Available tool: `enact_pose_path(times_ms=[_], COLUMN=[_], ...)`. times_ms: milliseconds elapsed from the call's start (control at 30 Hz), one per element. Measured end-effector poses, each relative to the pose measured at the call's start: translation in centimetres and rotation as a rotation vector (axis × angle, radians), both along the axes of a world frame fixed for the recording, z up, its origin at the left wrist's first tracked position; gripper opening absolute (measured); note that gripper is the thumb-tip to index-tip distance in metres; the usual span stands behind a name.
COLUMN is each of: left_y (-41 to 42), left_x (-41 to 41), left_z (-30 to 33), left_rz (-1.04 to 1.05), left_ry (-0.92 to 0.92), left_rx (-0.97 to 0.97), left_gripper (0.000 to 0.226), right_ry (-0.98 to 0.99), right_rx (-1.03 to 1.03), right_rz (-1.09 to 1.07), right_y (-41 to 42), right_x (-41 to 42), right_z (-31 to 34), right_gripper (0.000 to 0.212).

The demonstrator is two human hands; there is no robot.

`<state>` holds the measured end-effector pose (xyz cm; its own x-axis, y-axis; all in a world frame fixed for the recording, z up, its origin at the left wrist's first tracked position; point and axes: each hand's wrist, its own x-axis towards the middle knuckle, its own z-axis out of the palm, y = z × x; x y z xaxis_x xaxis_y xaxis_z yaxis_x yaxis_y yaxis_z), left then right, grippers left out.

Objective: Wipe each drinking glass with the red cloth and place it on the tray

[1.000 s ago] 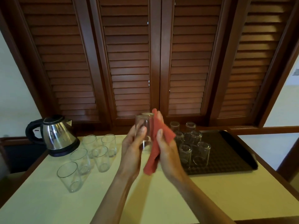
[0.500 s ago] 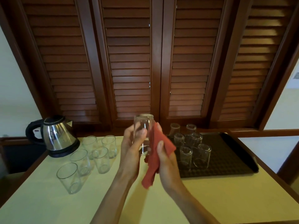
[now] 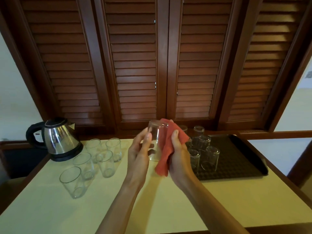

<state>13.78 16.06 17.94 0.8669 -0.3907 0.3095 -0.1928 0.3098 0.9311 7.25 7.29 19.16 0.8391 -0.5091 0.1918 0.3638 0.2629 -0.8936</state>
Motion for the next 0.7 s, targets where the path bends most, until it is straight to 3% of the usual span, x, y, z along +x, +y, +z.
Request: enact_pose_path(times_ms=[67,167,267,300,433,567,700], left_y=[-0.2,0.0,0.0,0.0,0.5,0.9,0.6], left_x=[0.6,0.5,-1.6,-1.8,0.0,-0.3,-1.1], left_z=[0.5,1.0,0.6,0.6,2.1,0.9,-0.4], left_rz=[0.07,0.055,-0.064,-0.065,-0.017,-0.023,0.023], left_ry=[0.059,0.04,-0.013,-0.007,0.021,-0.053,-0.103], left_rx=[-0.083,-0.066,0.013,-0.008,-0.108,-0.028,0.011], left_gripper=[0.042,0.042,0.055,0.058,0.056,0.063,0.056], right_ry=[0.027,0.064,0.022,-0.001,0.02,0.027,0.025], right_rx=[-0.099,-0.121,-0.114,-0.133,-0.205,0.004,-0.009], right_rz=[-0.019,-0.054,-0.076,-0.052,-0.027,-0.001,-0.061], right_y=[1.3,2.2,1.1,1.0,3.1,1.9,0.2], right_x=[-0.2,-0.6,-0.2,-0.1,-1.1,-0.6,0.3], right_z=[-1.5,-2.6,-0.5,0.0,-2.2,-0.8,0.6], right_gripper=[0.042,0.074,0.033,0.03,0.059,0.037,0.049])
